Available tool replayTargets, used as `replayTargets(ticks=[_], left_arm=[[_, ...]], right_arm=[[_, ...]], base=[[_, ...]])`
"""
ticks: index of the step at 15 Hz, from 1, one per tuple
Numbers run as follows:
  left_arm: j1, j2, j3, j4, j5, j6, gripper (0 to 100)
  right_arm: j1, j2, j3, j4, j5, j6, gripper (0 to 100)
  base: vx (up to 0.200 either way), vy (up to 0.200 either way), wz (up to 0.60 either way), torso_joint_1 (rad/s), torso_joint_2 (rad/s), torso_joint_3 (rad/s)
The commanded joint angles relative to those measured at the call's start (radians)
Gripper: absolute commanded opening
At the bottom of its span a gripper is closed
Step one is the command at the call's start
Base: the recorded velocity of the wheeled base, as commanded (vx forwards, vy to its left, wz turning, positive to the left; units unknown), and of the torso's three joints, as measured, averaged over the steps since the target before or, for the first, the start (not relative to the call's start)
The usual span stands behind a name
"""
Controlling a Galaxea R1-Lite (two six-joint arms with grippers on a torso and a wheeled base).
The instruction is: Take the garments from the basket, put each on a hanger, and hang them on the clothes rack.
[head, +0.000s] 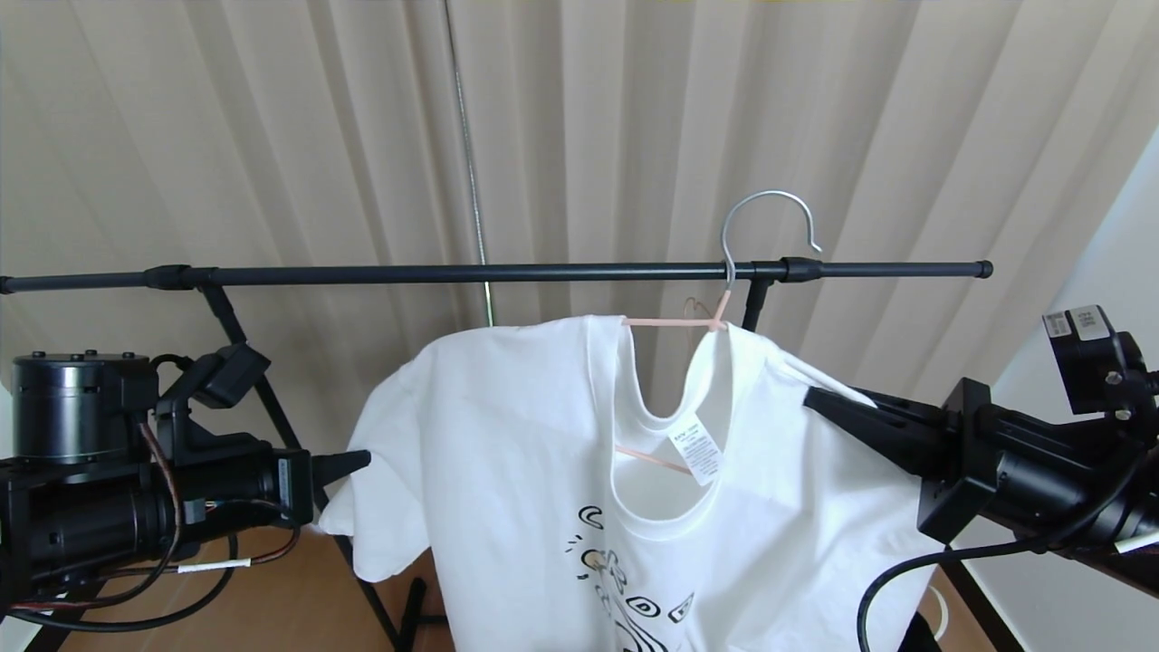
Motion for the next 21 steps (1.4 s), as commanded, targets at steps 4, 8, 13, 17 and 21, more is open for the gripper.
replayTargets(ticks=[4, 8, 13, 17, 21], left_arm=[[0.018, 0.001, 0.012, -0.001, -0.001, -0.002, 0], [0.012, -0.002, 0.014, -0.001, -0.001, 0.000, 0], [0.006, -0.010, 0.015, -0.001, -0.001, 0.001, 0], [0.003, -0.053, 0.012, -0.001, -0.006, 0.000, 100], [-0.021, -0.140, -0.067, 0.013, -0.006, -0.002, 100]], right_arm=[[0.001, 0.000, -0.001, -0.001, -0.001, 0.000, 0], [0.001, 0.001, 0.001, -0.001, 0.000, 0.000, 0], [0.001, 0.006, 0.002, 0.001, 0.000, -0.002, 0], [0.001, 0.010, 0.002, 0.001, 0.000, -0.002, 0], [-0.033, 0.076, -0.029, -0.002, 0.092, -0.005, 0]], base=[[0.000, 0.000, 0.00, 0.000, 0.00, 0.000], [0.000, 0.000, 0.00, 0.000, 0.00, 0.000], [0.000, 0.000, 0.00, 0.000, 0.00, 0.000], [0.000, 0.000, 0.00, 0.000, 0.00, 0.000], [0.000, 0.000, 0.00, 0.000, 0.00, 0.000]])
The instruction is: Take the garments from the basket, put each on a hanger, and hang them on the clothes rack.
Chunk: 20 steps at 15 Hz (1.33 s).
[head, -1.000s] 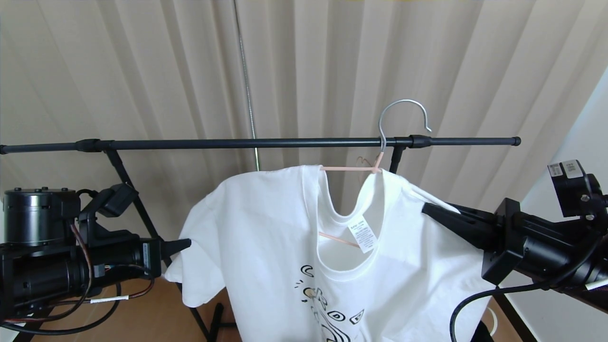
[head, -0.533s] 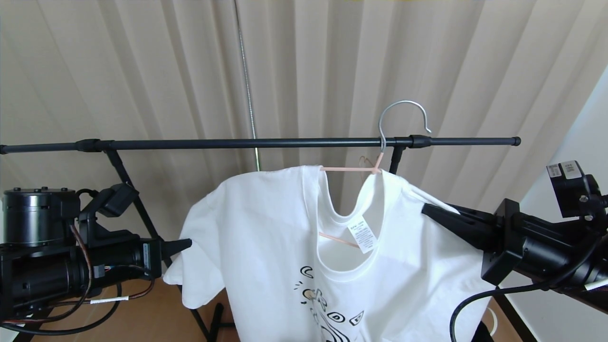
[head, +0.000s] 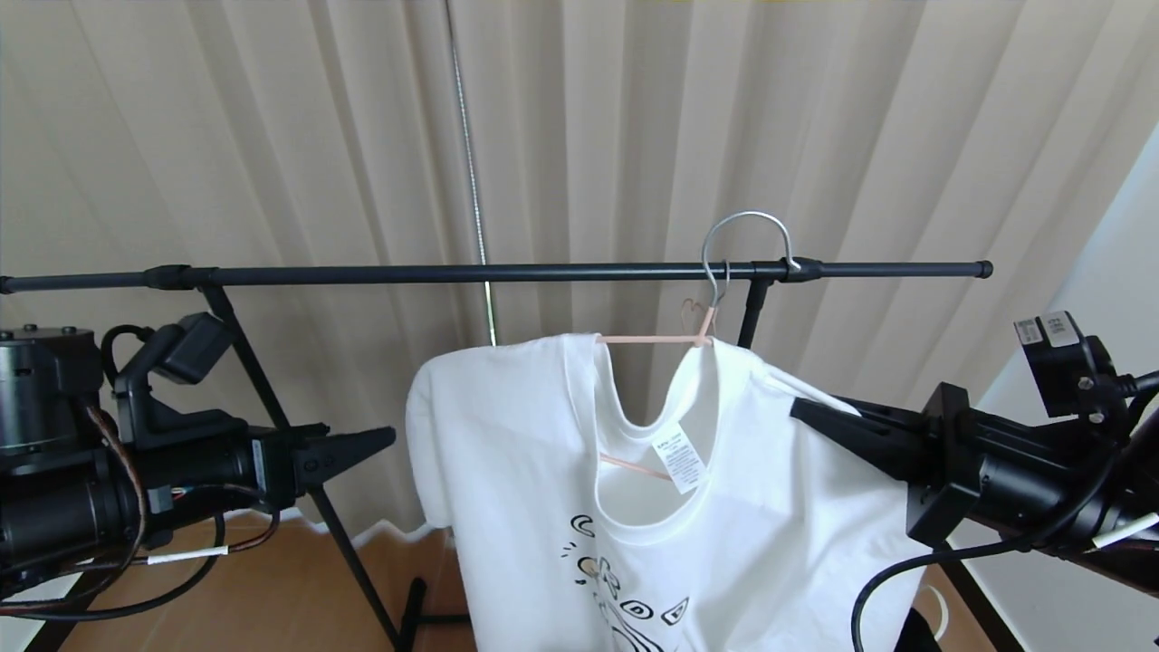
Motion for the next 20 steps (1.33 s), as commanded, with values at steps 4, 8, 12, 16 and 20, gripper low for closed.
replayTargets(ticks=[4, 8, 12, 16, 20], left_arm=[[-0.026, -0.136, -0.280, 0.272, -0.011, 0.004, 100], [-0.162, -0.116, -0.491, 0.491, -0.023, 0.085, 100], [-0.242, -0.010, -0.590, 0.580, -0.038, 0.263, 100], [-0.310, 0.082, -0.613, 0.583, -0.063, 0.458, 100], [-0.374, 0.177, -0.651, 0.585, -0.088, 0.556, 100]], right_arm=[[-0.075, 0.109, -0.065, -0.003, 0.152, -0.013, 0], [-0.075, 0.154, -0.053, -0.078, 0.215, -0.015, 0], [-0.075, 0.166, -0.042, -0.118, 0.218, -0.015, 0], [-0.075, 0.168, -0.037, -0.119, 0.216, -0.015, 0], [-0.074, 0.168, -0.037, -0.119, 0.218, -0.015, 0]], base=[[0.000, 0.000, 0.00, 0.000, 0.00, 0.000], [0.000, 0.000, 0.00, 0.000, 0.00, 0.000], [0.000, 0.000, 0.00, 0.000, 0.00, 0.000], [0.000, 0.000, 0.00, 0.000, 0.00, 0.000], [0.000, 0.000, 0.00, 0.000, 0.00, 0.000]])
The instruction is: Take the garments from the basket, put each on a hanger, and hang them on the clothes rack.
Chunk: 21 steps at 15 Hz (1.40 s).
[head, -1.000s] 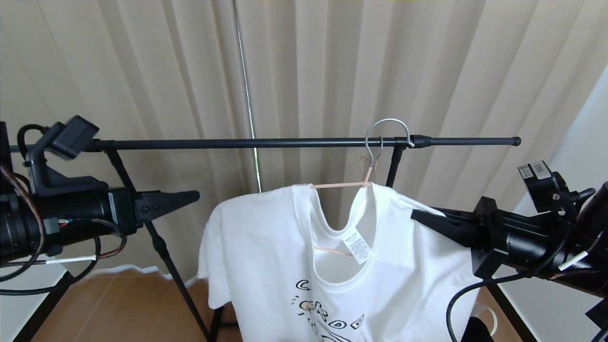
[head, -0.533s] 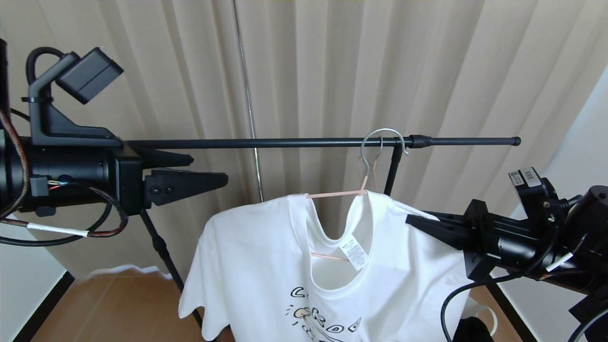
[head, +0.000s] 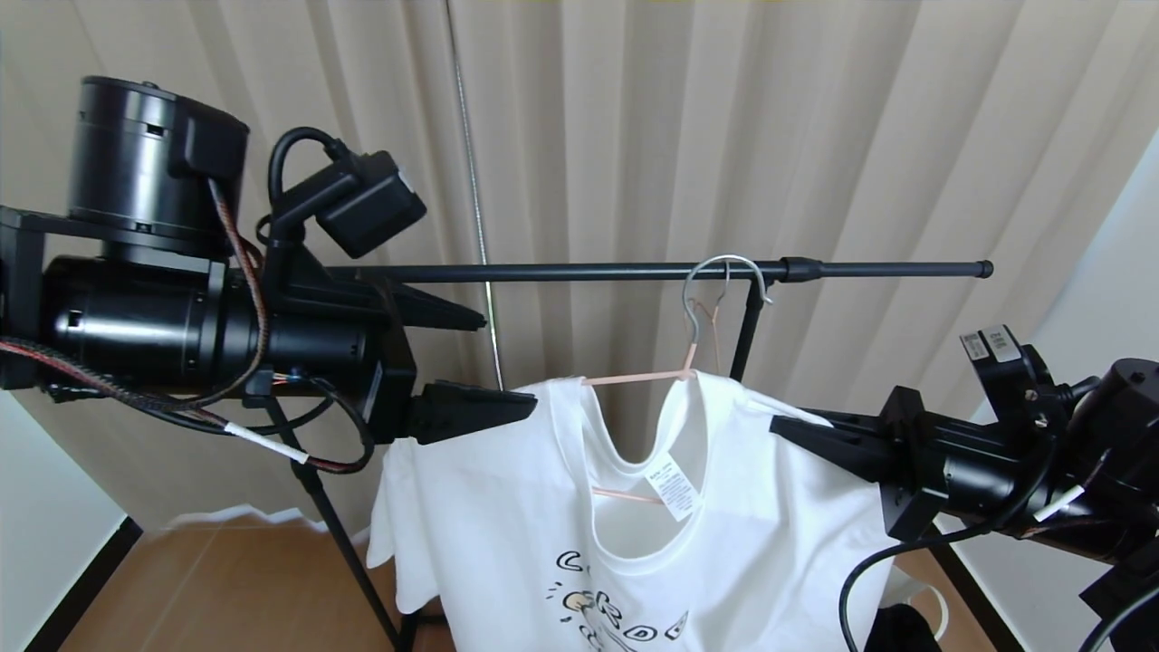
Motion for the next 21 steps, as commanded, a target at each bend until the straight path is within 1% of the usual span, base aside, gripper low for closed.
replayTargets(ticks=[1, 5, 9, 13, 17, 21], left_arm=[[-0.029, 0.067, -0.018, 0.000, -0.008, 0.023, 100], [-0.050, 0.097, -0.015, 0.000, -0.027, 0.072, 100], [-0.061, 0.113, -0.015, 0.000, -0.028, 0.078, 100], [-0.081, 0.137, -0.019, -0.003, -0.050, 0.085, 100], [-0.087, 0.147, -0.024, -0.005, -0.051, 0.087, 100], [-0.087, 0.153, -0.021, -0.005, -0.053, 0.085, 100]], right_arm=[[0.000, 0.000, 0.000, -0.001, 0.000, 0.000, 0], [0.007, -0.003, 0.009, -0.001, -0.001, 0.000, 0], [0.007, -0.007, 0.011, -0.006, 0.000, 0.000, 0], [0.010, -0.020, 0.020, -0.007, 0.005, -0.002, 0], [0.011, -0.020, 0.030, -0.050, 0.005, 0.001, 0], [0.027, -0.036, 0.038, -0.056, 0.005, 0.003, 0]], base=[[0.000, 0.000, 0.00, 0.000, 0.00, 0.000], [0.000, 0.000, 0.00, 0.000, 0.00, 0.000], [0.000, 0.000, 0.00, 0.000, 0.00, 0.000], [0.000, 0.000, 0.00, 0.000, 0.00, 0.000], [0.000, 0.000, 0.00, 0.000, 0.00, 0.000], [0.000, 0.000, 0.00, 0.000, 0.00, 0.000]])
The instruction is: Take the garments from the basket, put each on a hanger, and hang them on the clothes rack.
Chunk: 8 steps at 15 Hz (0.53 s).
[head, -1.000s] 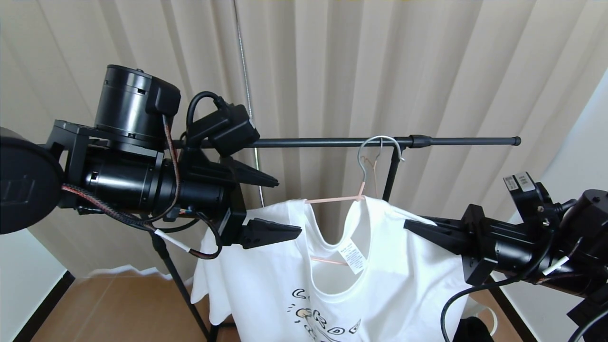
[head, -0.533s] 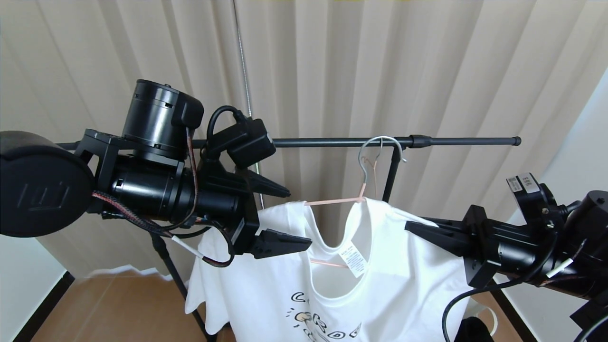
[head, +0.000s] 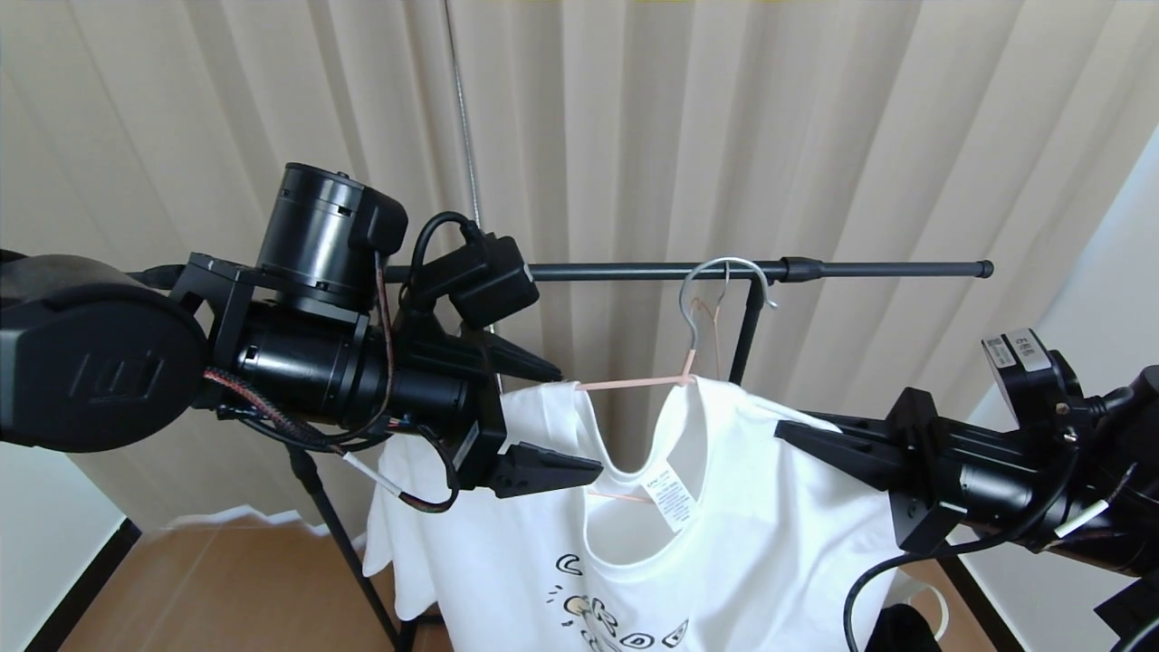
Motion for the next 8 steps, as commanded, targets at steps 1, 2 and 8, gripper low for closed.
replayTargets(ticks=[1, 2, 8], left_arm=[[-0.001, 0.003, 0.002, 0.001, 0.000, 0.000, 100], [-0.001, 0.004, 0.003, 0.001, 0.000, 0.001, 100], [-0.006, 0.003, 0.009, 0.001, 0.000, 0.001, 0]], right_arm=[[0.003, -0.013, 0.005, 0.000, 0.000, 0.001, 0], [0.003, -0.015, 0.005, -0.001, 0.000, 0.001, 0], [0.005, -0.017, 0.005, -0.001, 0.000, 0.001, 0]], base=[[0.000, 0.000, 0.00, 0.000, 0.00, 0.000], [0.000, 0.000, 0.00, 0.000, 0.00, 0.000], [0.000, 0.000, 0.00, 0.000, 0.00, 0.000]])
